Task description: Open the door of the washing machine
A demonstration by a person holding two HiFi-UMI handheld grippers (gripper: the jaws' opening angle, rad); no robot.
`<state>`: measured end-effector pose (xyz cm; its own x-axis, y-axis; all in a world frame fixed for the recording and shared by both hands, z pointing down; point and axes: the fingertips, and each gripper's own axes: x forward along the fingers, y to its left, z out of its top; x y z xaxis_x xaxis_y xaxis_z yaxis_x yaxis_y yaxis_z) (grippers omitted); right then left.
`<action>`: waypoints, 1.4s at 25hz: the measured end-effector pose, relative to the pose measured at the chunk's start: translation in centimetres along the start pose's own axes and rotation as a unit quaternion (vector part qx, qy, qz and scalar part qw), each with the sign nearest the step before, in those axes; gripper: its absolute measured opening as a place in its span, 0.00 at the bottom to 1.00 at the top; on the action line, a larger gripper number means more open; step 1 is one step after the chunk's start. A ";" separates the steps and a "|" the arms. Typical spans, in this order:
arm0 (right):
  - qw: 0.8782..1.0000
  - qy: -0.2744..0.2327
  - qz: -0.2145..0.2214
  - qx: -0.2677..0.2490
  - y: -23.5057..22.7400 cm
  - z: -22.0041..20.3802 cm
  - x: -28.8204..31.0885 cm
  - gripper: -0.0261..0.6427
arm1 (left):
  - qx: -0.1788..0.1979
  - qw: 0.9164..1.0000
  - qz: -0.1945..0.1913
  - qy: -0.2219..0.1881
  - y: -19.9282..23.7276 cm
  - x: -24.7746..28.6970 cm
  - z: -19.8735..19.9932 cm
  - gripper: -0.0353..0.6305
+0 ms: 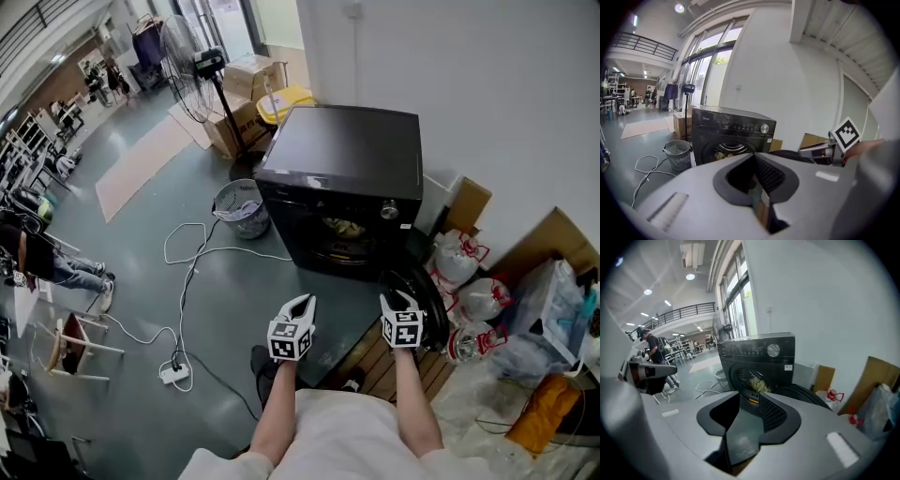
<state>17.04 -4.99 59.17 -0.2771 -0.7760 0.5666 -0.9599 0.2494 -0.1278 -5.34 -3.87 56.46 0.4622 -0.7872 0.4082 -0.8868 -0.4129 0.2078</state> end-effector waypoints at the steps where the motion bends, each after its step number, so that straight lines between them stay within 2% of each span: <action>1: 1.000 -0.005 0.011 0.004 1.3 0.1 0.0 0.23 | 0.000 1.000 0.000 0.000 0.0 0.0 0.0 0.14; 6: 0.999 -0.022 0.044 0.015 5.7 -1.2 -0.4 0.23 | 0.008 1.000 0.006 0.007 0.3 0.1 0.1 0.14; 10: 0.998 -0.015 0.066 0.014 7.5 -2.1 0.0 0.23 | -0.024 0.997 0.042 0.059 2.2 -0.1 -0.9 0.14; 13: 0.997 -0.021 0.076 0.012 8.2 -1.9 -0.1 0.23 | -0.030 0.996 0.049 0.063 2.7 -0.4 -0.9 0.14; 15: 0.996 -0.021 0.081 0.012 8.6 -1.9 -0.1 0.23 | -0.028 0.996 0.050 0.067 2.7 -0.4 -0.9 0.14; 19: 0.996 -0.023 0.084 0.022 8.6 -2.0 -0.4 0.22 | -0.049 0.994 0.032 0.089 1.8 -0.2 -0.9 0.14; 23: 0.996 -0.028 0.083 0.029 8.5 -2.1 -0.5 0.22 | 0.005 0.999 0.011 0.050 0.4 -0.1 0.6 0.14; 26: 0.995 -0.028 0.088 0.028 8.8 -2.3 -0.3 0.22 | 0.037 0.999 -0.006 0.029 -0.6 -0.1 0.9 0.14; 35: 0.995 -0.028 0.093 0.024 9.1 -2.9 -0.8 0.20 | 0.043 0.999 0.001 0.003 -0.1 -1.0 2.1 0.14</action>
<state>8.66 -0.38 59.89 -0.4513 -0.7507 0.4824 -0.8920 0.3649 -0.2667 -5.69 -3.95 54.13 0.4603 -0.7851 0.4145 -0.8837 -0.4498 0.1295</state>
